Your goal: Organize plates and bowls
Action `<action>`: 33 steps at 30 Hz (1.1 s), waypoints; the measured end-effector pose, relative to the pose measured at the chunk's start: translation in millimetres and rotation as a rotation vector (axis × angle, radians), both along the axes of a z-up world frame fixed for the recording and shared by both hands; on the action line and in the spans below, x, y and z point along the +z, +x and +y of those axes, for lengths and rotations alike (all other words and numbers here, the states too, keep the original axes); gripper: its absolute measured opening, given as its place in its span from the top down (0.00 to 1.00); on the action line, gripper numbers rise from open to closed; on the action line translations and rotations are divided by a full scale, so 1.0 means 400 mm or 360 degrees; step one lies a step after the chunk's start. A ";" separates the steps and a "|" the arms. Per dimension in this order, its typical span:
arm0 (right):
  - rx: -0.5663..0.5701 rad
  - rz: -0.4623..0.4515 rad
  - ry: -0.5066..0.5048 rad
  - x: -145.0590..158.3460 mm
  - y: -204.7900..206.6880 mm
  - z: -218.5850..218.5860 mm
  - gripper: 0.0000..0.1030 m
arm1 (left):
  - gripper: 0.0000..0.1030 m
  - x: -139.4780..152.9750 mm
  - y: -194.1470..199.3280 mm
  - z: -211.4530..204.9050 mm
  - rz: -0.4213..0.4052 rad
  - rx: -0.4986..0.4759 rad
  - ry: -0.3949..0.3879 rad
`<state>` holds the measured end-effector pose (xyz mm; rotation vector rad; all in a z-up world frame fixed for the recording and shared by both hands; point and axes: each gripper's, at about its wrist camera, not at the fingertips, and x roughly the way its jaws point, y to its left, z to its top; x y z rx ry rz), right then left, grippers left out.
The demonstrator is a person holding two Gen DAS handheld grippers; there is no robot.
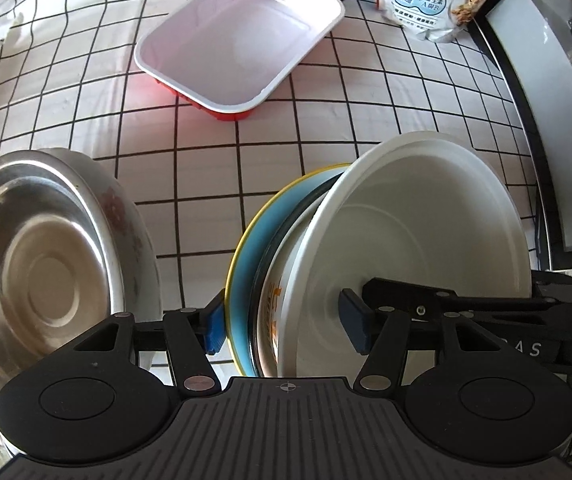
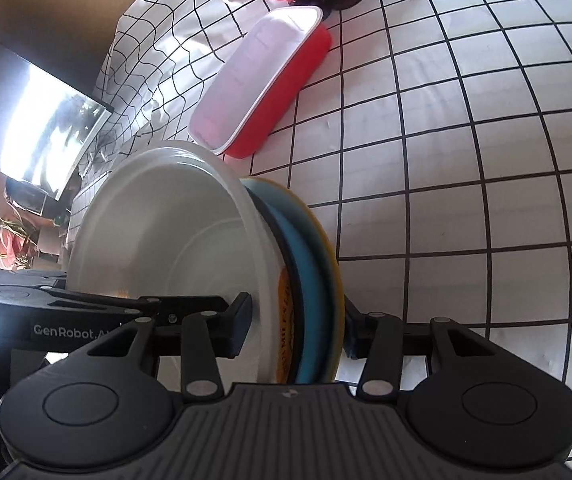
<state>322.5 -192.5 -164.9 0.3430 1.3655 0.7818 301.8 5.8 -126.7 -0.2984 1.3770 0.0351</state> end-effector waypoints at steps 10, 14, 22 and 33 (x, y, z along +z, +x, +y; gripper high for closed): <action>0.0010 -0.0009 0.0028 -0.005 -0.007 0.000 0.54 | 0.40 -0.001 -0.004 0.003 -0.0003 -0.0006 -0.0025; 0.0017 0.0012 0.0032 -0.007 -0.003 0.002 0.54 | 0.39 -0.004 -0.002 0.008 0.0004 0.0000 -0.0038; 0.0007 0.0061 0.0047 -0.013 -0.007 -0.006 0.53 | 0.40 -0.003 0.001 0.002 -0.0006 -0.0013 -0.0022; -0.0039 0.0116 -0.0015 -0.008 -0.008 0.005 0.53 | 0.42 -0.003 -0.004 0.018 -0.0009 0.0033 -0.0072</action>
